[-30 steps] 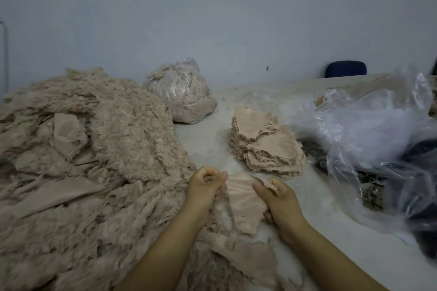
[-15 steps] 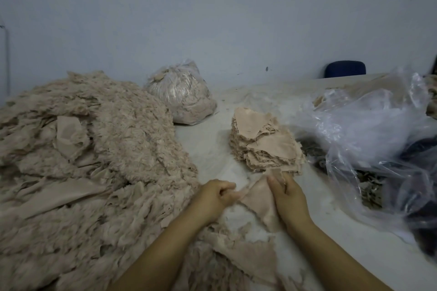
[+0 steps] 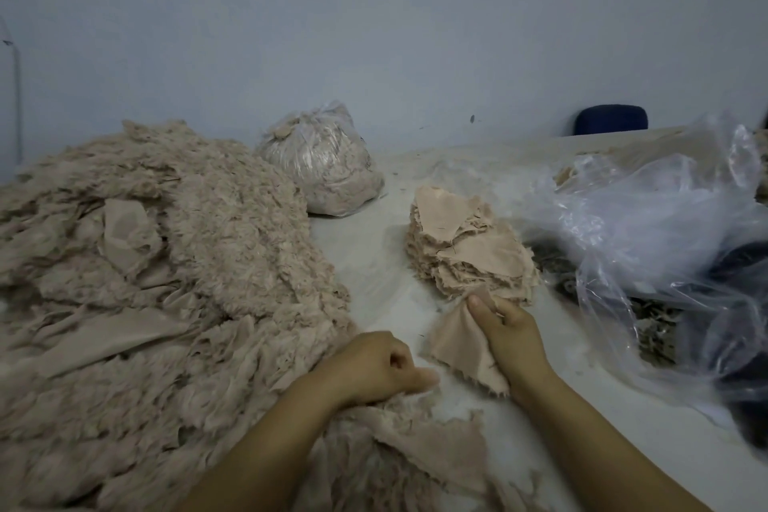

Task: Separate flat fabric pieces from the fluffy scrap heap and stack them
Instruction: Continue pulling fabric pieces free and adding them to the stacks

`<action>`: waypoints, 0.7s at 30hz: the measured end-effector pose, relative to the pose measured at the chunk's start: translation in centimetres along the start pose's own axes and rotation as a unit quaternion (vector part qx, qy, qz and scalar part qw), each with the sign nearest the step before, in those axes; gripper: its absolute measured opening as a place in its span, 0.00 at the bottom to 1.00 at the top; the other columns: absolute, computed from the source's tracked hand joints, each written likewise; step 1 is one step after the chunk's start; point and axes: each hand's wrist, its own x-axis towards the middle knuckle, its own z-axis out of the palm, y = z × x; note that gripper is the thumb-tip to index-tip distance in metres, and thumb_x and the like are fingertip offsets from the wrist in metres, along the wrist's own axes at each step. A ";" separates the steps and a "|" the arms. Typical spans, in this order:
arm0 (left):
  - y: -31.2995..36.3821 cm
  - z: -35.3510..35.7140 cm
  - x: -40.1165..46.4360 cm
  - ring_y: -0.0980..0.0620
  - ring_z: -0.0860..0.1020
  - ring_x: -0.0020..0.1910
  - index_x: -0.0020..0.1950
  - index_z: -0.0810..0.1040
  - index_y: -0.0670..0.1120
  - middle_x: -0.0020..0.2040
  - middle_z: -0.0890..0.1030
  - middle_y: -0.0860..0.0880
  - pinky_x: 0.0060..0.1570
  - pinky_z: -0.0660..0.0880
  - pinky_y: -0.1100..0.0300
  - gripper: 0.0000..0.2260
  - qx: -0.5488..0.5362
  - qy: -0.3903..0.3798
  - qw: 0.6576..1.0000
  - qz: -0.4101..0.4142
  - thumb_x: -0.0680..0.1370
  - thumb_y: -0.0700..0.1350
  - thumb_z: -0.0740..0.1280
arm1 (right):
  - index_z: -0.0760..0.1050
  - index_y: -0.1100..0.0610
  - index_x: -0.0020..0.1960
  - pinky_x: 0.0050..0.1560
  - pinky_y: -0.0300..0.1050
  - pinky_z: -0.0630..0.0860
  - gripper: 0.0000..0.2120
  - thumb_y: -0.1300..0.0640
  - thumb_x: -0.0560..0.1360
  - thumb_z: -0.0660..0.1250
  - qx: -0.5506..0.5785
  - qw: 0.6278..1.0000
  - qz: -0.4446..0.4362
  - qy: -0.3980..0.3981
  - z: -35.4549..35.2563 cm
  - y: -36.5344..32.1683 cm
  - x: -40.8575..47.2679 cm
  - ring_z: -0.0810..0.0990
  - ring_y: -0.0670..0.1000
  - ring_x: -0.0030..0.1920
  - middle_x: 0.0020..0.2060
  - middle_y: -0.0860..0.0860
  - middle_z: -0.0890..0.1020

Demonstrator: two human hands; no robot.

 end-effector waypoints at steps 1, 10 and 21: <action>0.0 0.0 -0.3 0.55 0.72 0.33 0.35 0.77 0.46 0.38 0.76 0.45 0.35 0.70 0.64 0.19 0.005 -0.032 0.999 0.006 0.71 0.61 0.70 | 0.74 0.59 0.40 0.35 0.41 0.69 0.13 0.50 0.78 0.65 -0.034 0.999 -0.001 -0.009 0.0 -0.2 0.2 0.76 0.50 0.37 0.34 0.49 0.78; -0.6 -4.3 -3.8 0.60 0.80 0.48 0.47 0.82 0.52 0.47 0.82 0.57 0.53 0.74 0.66 0.04 -0.103 0.008 0.990 0.092 0.74 0.45 0.72 | 0.78 0.48 0.47 0.45 0.31 0.70 0.08 0.44 0.74 0.67 -0.145 0.929 -0.227 -0.253 2.1 -2.5 -7.4 0.77 0.40 0.45 0.43 0.41 0.79; -6.0 -5.6 -8.3 0.58 0.65 0.66 0.54 0.82 0.48 0.65 0.72 0.54 0.64 0.66 0.61 0.16 0.219 -0.007 0.967 0.134 0.72 0.57 0.71 | 0.82 0.51 0.43 0.48 0.39 0.65 0.24 0.32 0.72 0.61 -0.266 0.914 -0.202 -0.230 3.9 -3.3 -10.2 0.69 0.47 0.46 0.41 0.48 0.75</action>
